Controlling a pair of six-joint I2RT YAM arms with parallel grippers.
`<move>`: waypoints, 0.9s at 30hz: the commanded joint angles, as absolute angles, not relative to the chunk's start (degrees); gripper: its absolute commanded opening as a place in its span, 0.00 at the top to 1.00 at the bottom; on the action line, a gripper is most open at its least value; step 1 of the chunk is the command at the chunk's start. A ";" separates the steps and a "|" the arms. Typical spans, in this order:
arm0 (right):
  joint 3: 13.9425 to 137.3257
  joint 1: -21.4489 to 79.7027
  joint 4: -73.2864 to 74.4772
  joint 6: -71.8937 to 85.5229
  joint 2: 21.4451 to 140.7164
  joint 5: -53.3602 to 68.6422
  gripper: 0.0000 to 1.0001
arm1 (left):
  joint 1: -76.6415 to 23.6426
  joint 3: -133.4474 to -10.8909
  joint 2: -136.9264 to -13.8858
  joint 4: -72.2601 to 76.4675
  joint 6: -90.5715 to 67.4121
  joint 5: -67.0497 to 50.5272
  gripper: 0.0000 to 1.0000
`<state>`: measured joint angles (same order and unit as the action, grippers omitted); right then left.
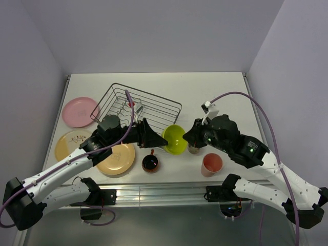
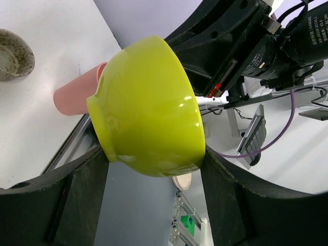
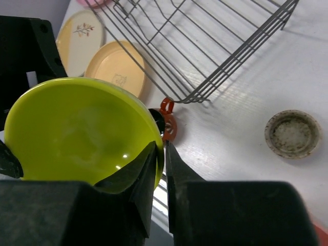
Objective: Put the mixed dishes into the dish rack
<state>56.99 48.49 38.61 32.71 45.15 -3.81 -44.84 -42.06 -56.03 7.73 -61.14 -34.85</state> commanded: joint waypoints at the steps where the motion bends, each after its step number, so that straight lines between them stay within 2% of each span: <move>1: 57.74 47.37 36.91 31.38 45.70 -6.77 0.79 | -44.03 -43.51 -54.41 7.65 -59.06 -34.11 1.00; 3: 57.83 47.20 36.83 31.20 45.88 -6.68 0.73 | -43.51 -43.42 -54.05 7.30 -58.80 -33.93 1.00; 4: 57.92 47.11 36.83 31.03 46.05 -6.68 0.64 | -43.24 -43.33 -53.88 7.21 -58.71 -33.93 1.00; 7: 58.01 46.50 36.48 30.68 46.49 -6.33 0.52 | -42.63 -43.07 -53.70 7.12 -58.54 -34.28 1.00; 12: 58.36 45.44 36.12 30.41 47.37 -5.89 0.42 | -41.14 -43.15 -53.79 5.72 -57.40 -33.84 1.00; 14: 58.80 45.00 36.47 30.50 47.37 -6.59 0.41 | -40.87 -45.60 -54.14 2.31 -54.17 -31.48 1.00; 18: 60.11 44.39 38.40 30.67 45.62 -10.89 0.39 | -40.78 -54.29 -58.08 -14.44 -46.86 -21.91 1.00; 22: 61.61 44.30 42.09 30.15 43.25 -15.81 0.39 | -40.78 -63.71 -65.03 -25.81 -41.41 -6.38 1.00; 27: 61.87 44.21 44.21 29.62 41.05 -17.93 0.39 | -41.22 -74.34 -74.50 -34.61 -36.39 6.30 1.00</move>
